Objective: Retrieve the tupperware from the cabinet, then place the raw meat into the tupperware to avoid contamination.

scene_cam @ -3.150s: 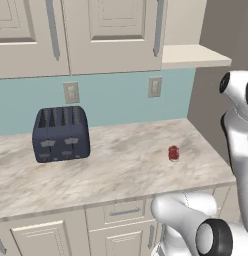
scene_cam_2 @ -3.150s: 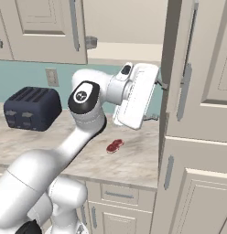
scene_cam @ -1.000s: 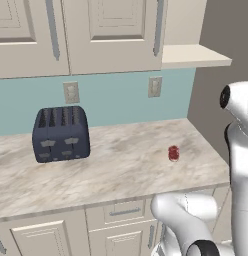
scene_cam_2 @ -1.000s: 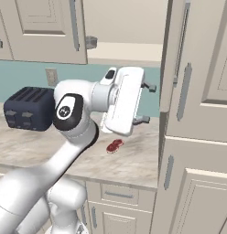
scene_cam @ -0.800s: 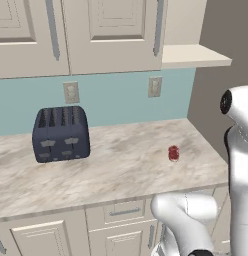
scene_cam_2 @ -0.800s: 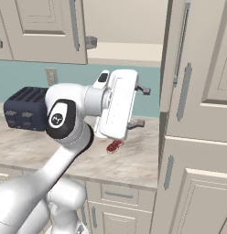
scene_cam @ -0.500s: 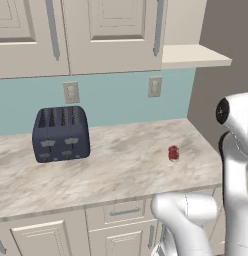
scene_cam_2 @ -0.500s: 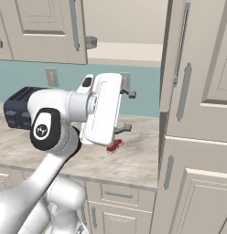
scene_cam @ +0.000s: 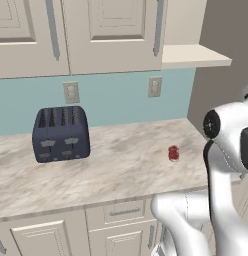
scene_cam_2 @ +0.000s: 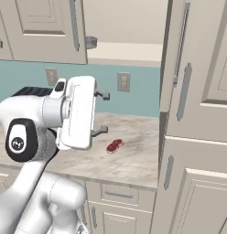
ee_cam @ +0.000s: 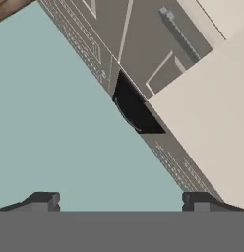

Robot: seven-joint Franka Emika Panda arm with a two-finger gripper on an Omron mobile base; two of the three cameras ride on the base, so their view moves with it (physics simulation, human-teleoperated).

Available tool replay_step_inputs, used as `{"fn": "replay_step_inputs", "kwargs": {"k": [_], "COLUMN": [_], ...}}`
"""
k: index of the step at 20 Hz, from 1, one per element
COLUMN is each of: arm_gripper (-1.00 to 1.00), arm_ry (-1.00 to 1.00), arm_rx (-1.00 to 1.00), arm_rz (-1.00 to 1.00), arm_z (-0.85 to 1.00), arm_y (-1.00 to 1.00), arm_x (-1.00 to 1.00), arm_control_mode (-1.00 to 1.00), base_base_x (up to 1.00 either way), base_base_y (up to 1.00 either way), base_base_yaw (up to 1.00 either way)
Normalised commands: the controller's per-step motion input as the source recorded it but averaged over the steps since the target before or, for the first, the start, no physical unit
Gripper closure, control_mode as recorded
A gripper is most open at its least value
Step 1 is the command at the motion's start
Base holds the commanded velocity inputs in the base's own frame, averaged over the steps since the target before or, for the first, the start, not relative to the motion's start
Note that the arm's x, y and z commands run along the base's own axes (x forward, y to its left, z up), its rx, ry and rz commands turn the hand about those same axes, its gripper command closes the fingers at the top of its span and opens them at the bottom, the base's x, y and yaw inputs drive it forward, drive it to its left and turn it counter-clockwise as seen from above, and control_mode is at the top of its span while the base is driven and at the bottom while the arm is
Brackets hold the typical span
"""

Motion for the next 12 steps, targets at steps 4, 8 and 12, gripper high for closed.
{"fn": "replay_step_inputs", "kwargs": {"k": [4, 8, 12], "arm_gripper": [-1.00, -1.00, -1.00], "arm_ry": [-0.06, -0.13, -0.17], "arm_rx": [0.10, 0.15, 0.16], "arm_rz": [0.07, 0.02, 0.00], "arm_z": [0.06, 0.19, 0.13], "arm_y": [0.43, 0.35, 0.37], "arm_x": [0.00, 0.00, 0.00], "arm_control_mode": [-1.00, -1.00, -1.00], "base_base_x": [0.00, 0.00, 0.00], "base_base_y": [0.00, 0.00, 0.00], "base_base_yaw": [0.00, 0.00, 0.00]}}
